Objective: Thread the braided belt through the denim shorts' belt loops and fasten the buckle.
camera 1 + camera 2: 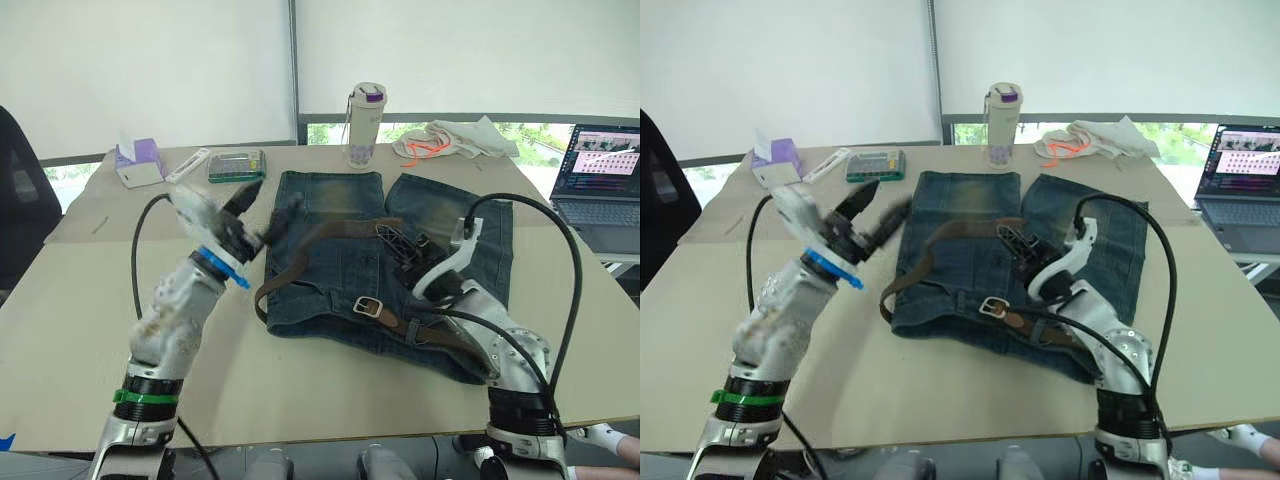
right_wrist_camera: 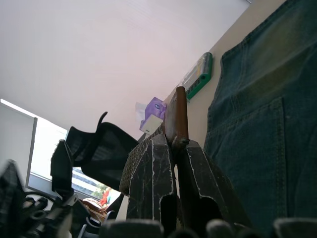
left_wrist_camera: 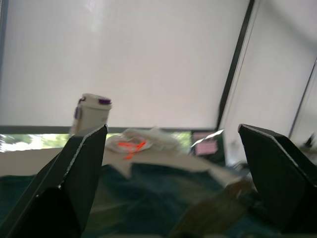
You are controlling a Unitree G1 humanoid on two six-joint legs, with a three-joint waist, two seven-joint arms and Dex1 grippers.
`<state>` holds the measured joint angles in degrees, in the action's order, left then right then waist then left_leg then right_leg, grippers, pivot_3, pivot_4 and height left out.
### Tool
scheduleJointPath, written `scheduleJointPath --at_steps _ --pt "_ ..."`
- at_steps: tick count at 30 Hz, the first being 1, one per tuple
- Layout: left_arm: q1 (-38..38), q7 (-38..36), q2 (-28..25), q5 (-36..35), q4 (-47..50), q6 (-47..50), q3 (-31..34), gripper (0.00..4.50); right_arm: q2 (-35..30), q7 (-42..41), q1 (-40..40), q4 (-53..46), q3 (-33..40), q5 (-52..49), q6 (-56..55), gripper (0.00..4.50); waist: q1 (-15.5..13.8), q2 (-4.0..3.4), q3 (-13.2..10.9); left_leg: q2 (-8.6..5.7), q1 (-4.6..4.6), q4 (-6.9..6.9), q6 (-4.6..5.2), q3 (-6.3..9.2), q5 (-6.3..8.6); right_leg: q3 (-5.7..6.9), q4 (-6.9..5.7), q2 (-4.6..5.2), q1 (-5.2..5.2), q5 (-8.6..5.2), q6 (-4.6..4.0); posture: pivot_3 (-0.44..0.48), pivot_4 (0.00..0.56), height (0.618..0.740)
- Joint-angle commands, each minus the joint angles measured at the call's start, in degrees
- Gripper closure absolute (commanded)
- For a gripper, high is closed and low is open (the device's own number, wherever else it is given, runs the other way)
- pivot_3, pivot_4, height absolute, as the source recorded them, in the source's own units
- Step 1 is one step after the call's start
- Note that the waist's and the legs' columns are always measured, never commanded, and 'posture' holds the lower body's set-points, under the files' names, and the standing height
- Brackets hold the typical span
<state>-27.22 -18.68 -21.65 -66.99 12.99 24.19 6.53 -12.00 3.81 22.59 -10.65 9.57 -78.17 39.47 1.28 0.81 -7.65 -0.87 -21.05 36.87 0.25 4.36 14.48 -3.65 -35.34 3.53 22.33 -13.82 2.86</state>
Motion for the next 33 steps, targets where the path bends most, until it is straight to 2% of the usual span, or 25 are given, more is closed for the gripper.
scheduleJointPath --at_steps 1,3,7,9,13,20,27,33 --pt "0.22 5.46 -1.07 -24.2 3.21 14.31 0.65 0.01 0.72 -3.16 2.0 -1.99 -0.16 2.57 -1.09 4.5 0.09 -0.01 0.0 -0.08 0.01 0.0 0.01 0.0 0.01 0.0 0.0 0.0 -0.01 0.0 0.0 0.0 0.15 0.74" --pt "0.65 9.47 -1.79 -32.3 2.53 18.91 -0.13 0.01 1.22 -4.21 2.57 -2.24 -0.13 3.6 -1.13 4.5 0.24 -0.01 0.0 -0.11 0.02 0.0 0.01 0.02 0.01 0.0 -0.01 -0.01 0.0 0.0 0.0 0.0 0.15 0.74" --pt "1.43 17.57 -1.55 -42.04 0.21 22.41 -2.05 0.01 2.13 -6.18 2.81 -2.98 0.48 5.08 -1.5 4.5 0.14 -0.02 0.0 -0.13 0.11 0.0 0.0 0.04 0.0 -0.01 -0.07 -0.04 -0.02 -0.01 -0.02 0.0 0.15 0.74" --pt "2.37 20.0 1.34 -45.29 -2.06 23.08 -1.42 0.01 2.49 -7.09 2.49 -3.66 0.63 5.15 -1.25 4.5 0.1 -0.02 0.0 -0.14 0.16 -0.01 0.0 0.04 0.0 -0.02 -0.09 -0.04 -0.03 -0.02 -0.05 0.0 0.15 0.74" --pt "3.0 23.15 3.91 -45.18 -7.57 23.39 -1.83 0.01 2.92 -8.78 2.02 -5.07 0.54 4.25 -0.33 4.5 -0.22 -0.09 0.03 -0.16 0.15 -0.03 -0.02 0.03 -0.01 -0.05 -0.03 -0.06 -0.02 -0.03 -0.07 0.0 0.15 0.74" --pt "2.27 21.42 11.43 -40.48 -7.5 20.36 -1.26 0.01 3.38 -9.65 1.3 -6.4 -0.99 4.87 0.93 4.5 -0.52 -0.09 0.03 -0.2 0.1 -0.03 -0.07 0.01 -0.04 -0.05 0.12 -0.03 -0.06 -0.02 -0.11 0.0 0.15 0.74" --pt "1.56 20.28 13.01 -37.33 -7.94 19.31 0.86 0.01 3.42 -9.56 0.67 -6.14 -1.85 5.61 1.52 4.5 -0.41 -0.09 0.03 -0.19 0.09 -0.05 -0.08 0.02 -0.04 -0.05 0.12 -0.05 -0.05 -0.02 -0.12 0.0 0.15 0.74" --pt "1.83 20.29 12.5 -36.91 -7.91 20.42 2.47 1.81 3.24 -9.6 0.8 -5.25 -1.5 5.9 1.57 4.5 -0.41 -0.09 0.03 -0.19 0.07 -0.05 -0.08 0.01 -0.04 -0.05 0.16 -0.05 -0.05 -0.02 -0.11 0.0 0.15 0.74"
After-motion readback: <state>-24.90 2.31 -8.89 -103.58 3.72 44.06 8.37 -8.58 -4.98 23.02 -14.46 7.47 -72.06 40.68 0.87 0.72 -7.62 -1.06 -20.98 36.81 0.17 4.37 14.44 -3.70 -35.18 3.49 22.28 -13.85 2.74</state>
